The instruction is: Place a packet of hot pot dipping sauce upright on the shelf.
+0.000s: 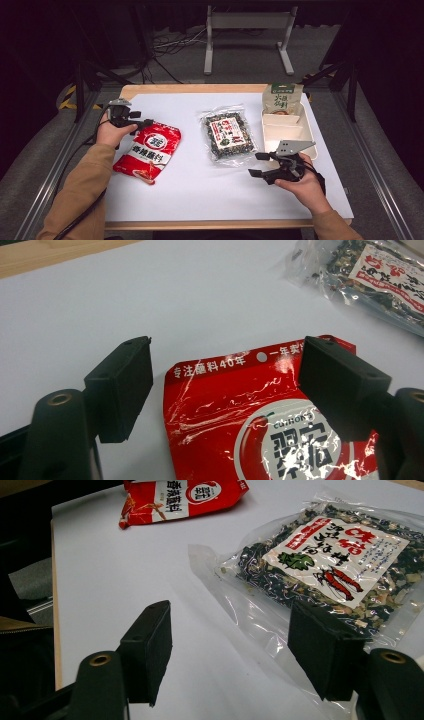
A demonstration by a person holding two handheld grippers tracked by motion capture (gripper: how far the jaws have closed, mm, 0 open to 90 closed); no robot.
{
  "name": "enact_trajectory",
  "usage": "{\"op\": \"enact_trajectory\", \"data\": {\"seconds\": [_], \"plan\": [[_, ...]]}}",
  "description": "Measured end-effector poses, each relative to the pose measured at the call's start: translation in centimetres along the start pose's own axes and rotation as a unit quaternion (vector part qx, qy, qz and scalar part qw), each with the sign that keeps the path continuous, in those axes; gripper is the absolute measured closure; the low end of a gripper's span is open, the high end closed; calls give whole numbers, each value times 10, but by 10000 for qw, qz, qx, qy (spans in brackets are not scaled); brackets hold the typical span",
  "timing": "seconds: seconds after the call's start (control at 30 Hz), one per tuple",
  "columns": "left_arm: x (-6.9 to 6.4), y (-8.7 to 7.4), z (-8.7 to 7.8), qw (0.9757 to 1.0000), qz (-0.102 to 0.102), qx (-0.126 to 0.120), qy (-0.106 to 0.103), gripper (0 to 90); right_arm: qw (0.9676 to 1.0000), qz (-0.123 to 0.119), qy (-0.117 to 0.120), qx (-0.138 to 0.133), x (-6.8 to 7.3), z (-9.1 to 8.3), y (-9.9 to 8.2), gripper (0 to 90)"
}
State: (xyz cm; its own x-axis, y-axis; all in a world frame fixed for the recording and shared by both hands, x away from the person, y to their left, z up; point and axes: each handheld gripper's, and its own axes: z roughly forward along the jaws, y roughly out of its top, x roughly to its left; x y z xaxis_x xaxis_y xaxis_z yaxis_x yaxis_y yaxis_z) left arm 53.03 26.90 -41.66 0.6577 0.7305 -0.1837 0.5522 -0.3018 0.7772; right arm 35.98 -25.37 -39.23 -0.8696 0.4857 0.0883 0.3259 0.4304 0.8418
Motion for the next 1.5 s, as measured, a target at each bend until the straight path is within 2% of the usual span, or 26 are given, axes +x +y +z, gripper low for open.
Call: {"op": "enact_trajectory", "data": {"seconds": [0.07,0.27,0.4,0.53,0.57,0.67,0.83,0.9,1.0,1.07,1.17,1.2,1.37,1.4,1.47,1.5], "plan": [[2,-1,3,10000,-97,-8,-9,238,10000,9,7,12,0,1,-1,342],[9,-4,11,9998,-214,51,3,238,10000,0,11,-3,0,1,-1,341],[12,-6,16,9994,-310,112,-50,241,9999,-83,69,11,5,3,1,341],[15,-10,23,9994,-313,142,-62,204,9998,-171,96,80,10,6,2,340],[16,-12,24,9996,-220,146,-57,185,9997,-212,88,96,10,7,2,339],[19,-14,26,9995,-259,142,-134,177,9996,-243,99,100,11,7,4,338],[21,-15,30,9993,-244,249,-157,168,9996,-248,124,114,12,8,4,337],[21,-16,32,9989,-239,382,-131,171,9995,-254,140,123,13,8,3,336],[21,-17,33,9987,-204,449,-164,190,9995,-262,149,120,13,8,4,334],[21,-18,34,9987,-209,384,-260,212,9994,-276,165,115,14,8,4,331],[20,-19,35,9988,-190,335,-286,226,9994,-273,179,122,14,9,4,328],[21,-20,35,9990,-100,299,-311,244,9994,-273,192,138,14,10,3,327],[20,-19,36,9990,-32,289,-344,325,9992,-295,226,141,15,10,4,324],[18,-19,36,9988,90,312,-360,378,9992,-298,241,130,15,11,4,324],[16,-19,36,9988,123,330,-342,399,9992,-307,240,133,15,11,4,323],[15,-19,36,9986,187,350,-350,439,9991,-307,251,139,16,11,4,322]]}}
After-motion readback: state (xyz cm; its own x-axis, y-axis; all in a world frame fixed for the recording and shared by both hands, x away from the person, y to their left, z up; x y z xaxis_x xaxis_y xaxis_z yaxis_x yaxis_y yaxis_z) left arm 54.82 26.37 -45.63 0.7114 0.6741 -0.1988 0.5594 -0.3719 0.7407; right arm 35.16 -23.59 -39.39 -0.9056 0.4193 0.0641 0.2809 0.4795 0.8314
